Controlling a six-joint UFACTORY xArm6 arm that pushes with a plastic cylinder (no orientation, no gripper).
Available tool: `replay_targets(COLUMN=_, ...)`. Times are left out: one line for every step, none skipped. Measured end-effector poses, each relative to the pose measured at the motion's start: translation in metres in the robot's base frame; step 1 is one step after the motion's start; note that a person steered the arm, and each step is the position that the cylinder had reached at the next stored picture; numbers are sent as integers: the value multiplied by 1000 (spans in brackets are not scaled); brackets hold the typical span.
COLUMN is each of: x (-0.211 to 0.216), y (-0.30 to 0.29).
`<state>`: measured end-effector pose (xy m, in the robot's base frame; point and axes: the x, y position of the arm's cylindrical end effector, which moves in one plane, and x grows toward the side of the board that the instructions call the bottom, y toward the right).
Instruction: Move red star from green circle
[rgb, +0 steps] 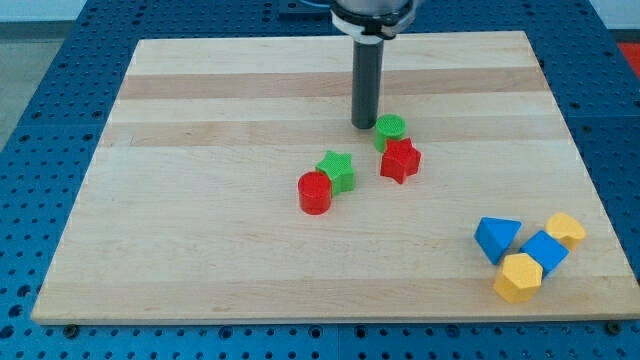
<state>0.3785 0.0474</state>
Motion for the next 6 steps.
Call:
replay_targets(x=47, y=23)
replay_targets(x=86, y=41)
replay_targets(x=121, y=50)
replay_targets(x=143, y=67)
replay_targets(x=151, y=78)
replay_targets(x=128, y=71)
